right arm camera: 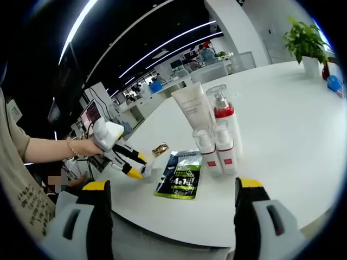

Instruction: Arrange the skincare products in the storage area until every visible bottle or jar stands upright without overlapping.

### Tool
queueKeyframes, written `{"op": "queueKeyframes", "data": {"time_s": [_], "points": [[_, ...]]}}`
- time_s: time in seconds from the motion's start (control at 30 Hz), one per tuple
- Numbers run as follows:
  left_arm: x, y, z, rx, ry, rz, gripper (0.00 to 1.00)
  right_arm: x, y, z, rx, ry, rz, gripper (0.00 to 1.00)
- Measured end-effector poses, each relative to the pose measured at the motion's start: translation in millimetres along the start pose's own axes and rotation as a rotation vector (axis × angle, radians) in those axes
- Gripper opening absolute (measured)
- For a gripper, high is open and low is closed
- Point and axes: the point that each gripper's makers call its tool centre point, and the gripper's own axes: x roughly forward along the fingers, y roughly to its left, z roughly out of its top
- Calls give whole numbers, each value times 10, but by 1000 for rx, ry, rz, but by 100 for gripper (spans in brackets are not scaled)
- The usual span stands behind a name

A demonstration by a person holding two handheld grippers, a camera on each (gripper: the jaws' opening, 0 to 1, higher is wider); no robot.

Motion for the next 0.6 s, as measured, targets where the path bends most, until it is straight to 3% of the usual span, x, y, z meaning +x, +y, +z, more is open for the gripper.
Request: {"op": "queueKeyframes", "data": {"time_s": [0.6], "points": [[96, -311, 1, 145, 60, -49, 32, -8, 13, 17, -7, -10, 4, 95]]}}
